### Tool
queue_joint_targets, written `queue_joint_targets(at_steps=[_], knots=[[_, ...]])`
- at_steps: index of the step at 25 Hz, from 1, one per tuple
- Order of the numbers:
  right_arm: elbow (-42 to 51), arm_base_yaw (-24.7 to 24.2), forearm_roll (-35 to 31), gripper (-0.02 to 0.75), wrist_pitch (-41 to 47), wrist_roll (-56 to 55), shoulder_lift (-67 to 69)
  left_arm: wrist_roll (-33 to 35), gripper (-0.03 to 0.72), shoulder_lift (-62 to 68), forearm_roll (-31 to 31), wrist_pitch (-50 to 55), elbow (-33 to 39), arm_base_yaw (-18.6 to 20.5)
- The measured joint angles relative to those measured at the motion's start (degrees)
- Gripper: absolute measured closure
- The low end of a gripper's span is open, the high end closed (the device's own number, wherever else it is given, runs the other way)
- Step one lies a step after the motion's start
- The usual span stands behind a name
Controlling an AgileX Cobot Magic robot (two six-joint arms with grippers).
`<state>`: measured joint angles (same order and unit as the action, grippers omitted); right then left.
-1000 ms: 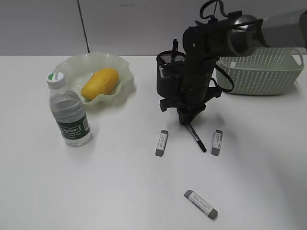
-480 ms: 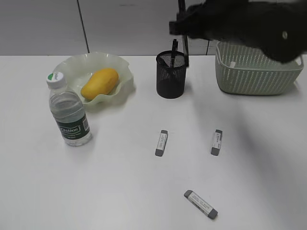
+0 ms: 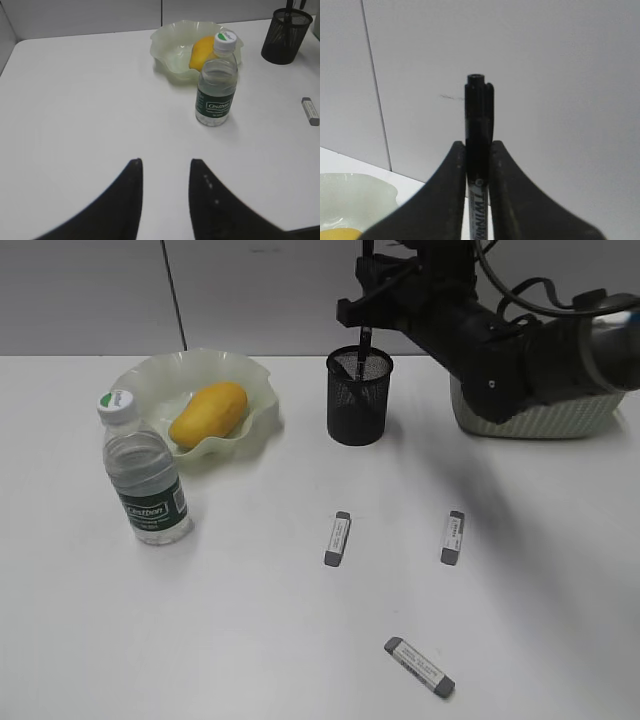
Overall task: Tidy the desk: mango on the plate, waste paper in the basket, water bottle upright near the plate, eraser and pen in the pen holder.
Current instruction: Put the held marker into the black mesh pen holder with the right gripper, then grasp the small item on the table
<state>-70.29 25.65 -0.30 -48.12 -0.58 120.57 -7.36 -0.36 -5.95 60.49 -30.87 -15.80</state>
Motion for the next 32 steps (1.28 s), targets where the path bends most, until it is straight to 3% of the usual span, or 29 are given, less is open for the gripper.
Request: queue_joint_targets(at_steps=[7, 9, 15, 20, 24, 28, 32], knots=[[-1.6, 0.0, -0.2, 0.608, 4.0, 0.0, 2.9, 0.0, 0.450, 0.0, 0.0, 0.0, 0.0, 0.0], [-1.7, 0.0, -0.2, 0.559, 6.1, 0.0, 2.9, 0.0, 0.450, 0.0, 0.0, 0.0, 0.0, 0.0], [-1.7, 0.0, -0.2, 0.309, 11.8, 0.0, 1.5, 0.0, 0.452, 0.0, 0.0, 0.0, 0.0, 0.0], [-1.7, 0.0, 0.3, 0.254, 39.5, 0.1, -9.8, 0.0, 0.452, 0.0, 0.0, 0.0, 0.0, 0.0], [0.7, 0.0, 3.4, 0.300, 68.6, 0.2, -21.7, 0.0, 0.450, 0.0, 0.1, 0.0, 0.0, 0.0], [11.3, 0.0, 4.1, 0.372, 93.0, -1.2, -36.6, 0.0, 0.449, 0.0, 0.3, 0.0, 0.0, 0.0], [23.7, 0.1, 2.3, 0.401, 105.8, -3.6, -55.7, 0.0, 0.449, 0.0, 0.5, 0.0, 0.0, 0.0]])
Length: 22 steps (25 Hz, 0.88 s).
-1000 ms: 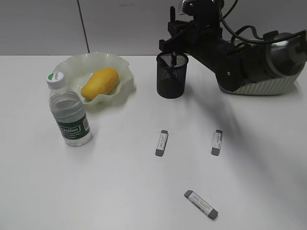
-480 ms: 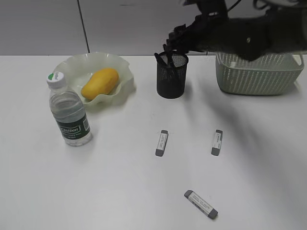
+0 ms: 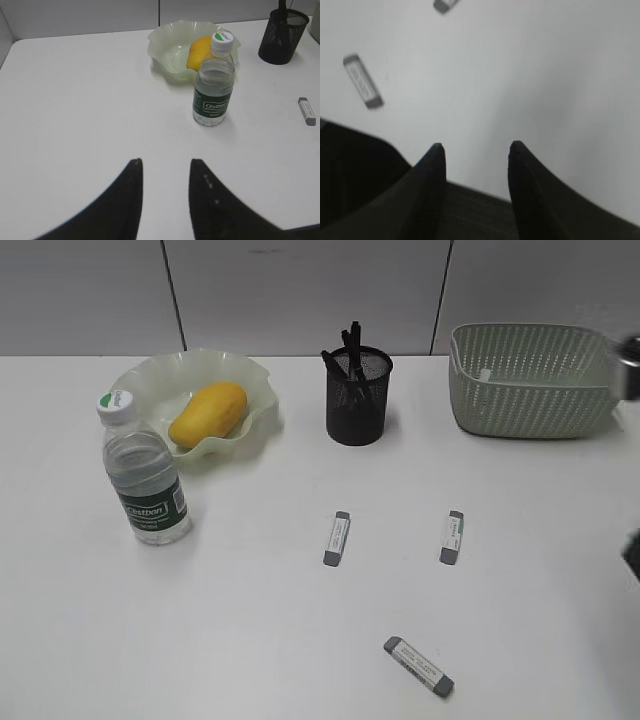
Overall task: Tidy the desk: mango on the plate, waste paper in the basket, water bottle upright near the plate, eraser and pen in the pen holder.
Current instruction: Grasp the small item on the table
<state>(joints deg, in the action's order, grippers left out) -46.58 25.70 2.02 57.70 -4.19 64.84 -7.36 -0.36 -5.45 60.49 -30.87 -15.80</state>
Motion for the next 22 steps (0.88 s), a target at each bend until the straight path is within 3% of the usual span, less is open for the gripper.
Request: queue_joint_targets(at_steps=[7, 12, 18, 22], knots=[[14.5, 0.0, -1.1, 0.408, 0.6, -0.9, -34.1, 1.4, 0.441, 4.1, 0.7, -0.2, 0.0, 0.0], [16.1, 0.0, -1.1, 0.408, 0.7, -0.9, -50.1, 7.4, 0.399, 16.6, 8.9, -3.0, -2.6, 0.0], [17.3, 0.0, -1.2, 0.408, 1.6, 0.1, -62.2, 18.5, 0.405, 39.1, 20.2, -8.1, -11.5, -0.2], [17.4, 0.0, -1.2, 0.408, 1.8, 0.2, -65.1, 20.8, 0.419, 53.3, 19.8, -11.2, -16.9, -5.6]])
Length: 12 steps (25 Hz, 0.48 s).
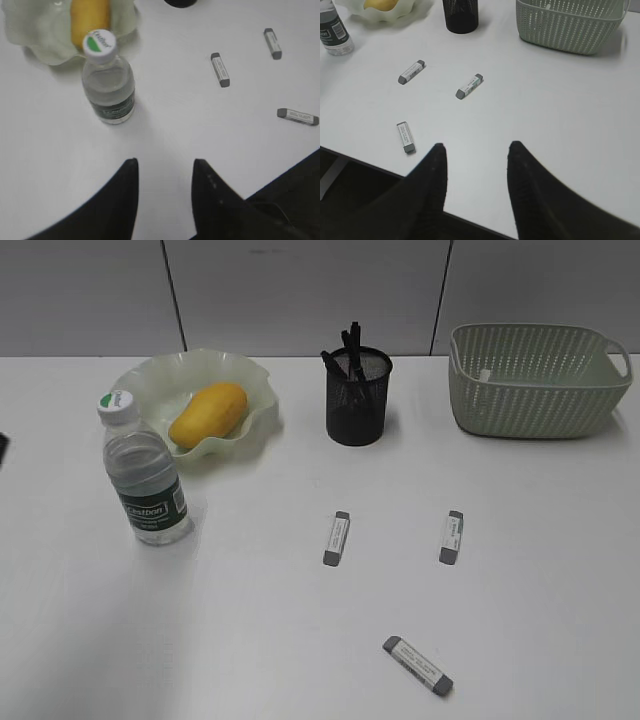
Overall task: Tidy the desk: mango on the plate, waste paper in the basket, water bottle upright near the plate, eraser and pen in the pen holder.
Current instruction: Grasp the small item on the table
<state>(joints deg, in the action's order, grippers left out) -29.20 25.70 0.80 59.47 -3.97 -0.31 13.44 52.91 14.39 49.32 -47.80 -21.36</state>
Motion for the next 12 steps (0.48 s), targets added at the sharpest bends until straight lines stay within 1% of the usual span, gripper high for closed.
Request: queue_joint_targets(at_steps=[2, 5, 8, 10, 12], knots=[[0.0, 0.0, 0.0, 0.408, 0.1, 0.0, 0.0, -1.2, 0.420, 5.8, -0.4, -2.9, -1.3, -5.1], [0.0, 0.0, 0.0, 0.408, 0.1, 0.0, -0.1, -5.6, 0.420, 16.3, -1.0, -11.0, -3.4, -13.8], [0.0, 0.0, 0.0, 0.408, 0.1, 0.0, -0.1, -11.5, 0.420, 28.0, -4.0, -16.1, -8.8, -22.6], [0.0, 0.0, -0.1, 0.408, 0.1, 0.0, -0.1, -18.6, 0.414, 36.4, -8.5, -16.4, -14.5, -26.1], [0.0, 0.0, -0.1, 0.408, 0.1, 0.0, -0.1, -24.5, 0.377, 43.9, -12.8, -15.8, -19.7, -27.5]])
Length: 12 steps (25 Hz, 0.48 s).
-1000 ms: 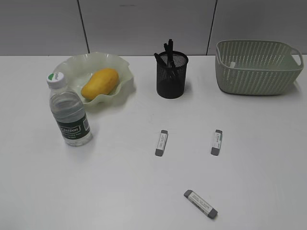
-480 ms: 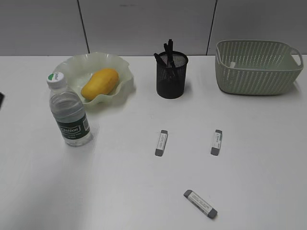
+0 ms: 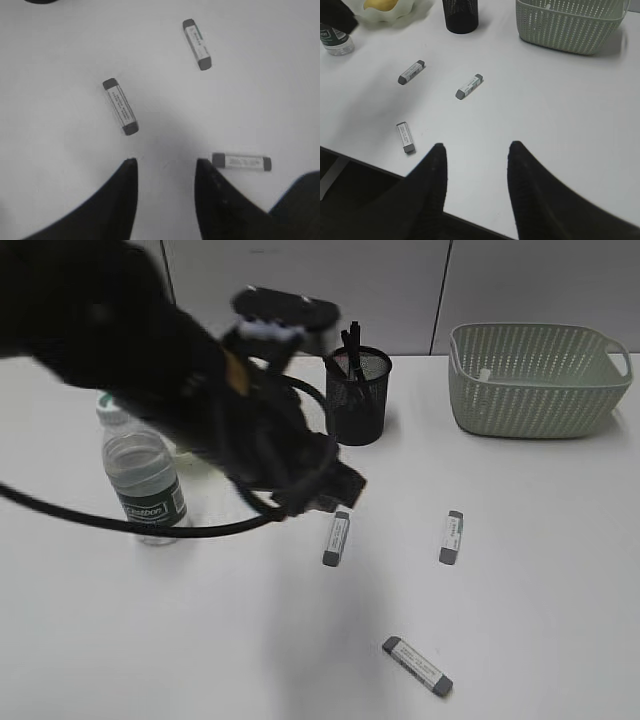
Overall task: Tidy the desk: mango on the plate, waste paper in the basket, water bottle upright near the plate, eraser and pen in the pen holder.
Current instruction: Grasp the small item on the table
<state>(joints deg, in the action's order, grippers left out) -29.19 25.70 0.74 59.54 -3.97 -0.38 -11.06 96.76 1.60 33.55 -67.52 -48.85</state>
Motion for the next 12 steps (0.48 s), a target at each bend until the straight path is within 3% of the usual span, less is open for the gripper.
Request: queue_joint_targets(at_steps=[4, 12], knots=[[0.0, 0.0, 0.0, 0.408, 0.0, 0.0, 0.0, -4.3, 0.270, 13.5, -3.5, 2.7, -8.8, 0.5], [0.0, 0.0, 0.0, 0.408, 0.0, 0.0, 0.0, -12.1, 0.262, 28.3, -12.4, 4.8, -19.3, 0.6]])
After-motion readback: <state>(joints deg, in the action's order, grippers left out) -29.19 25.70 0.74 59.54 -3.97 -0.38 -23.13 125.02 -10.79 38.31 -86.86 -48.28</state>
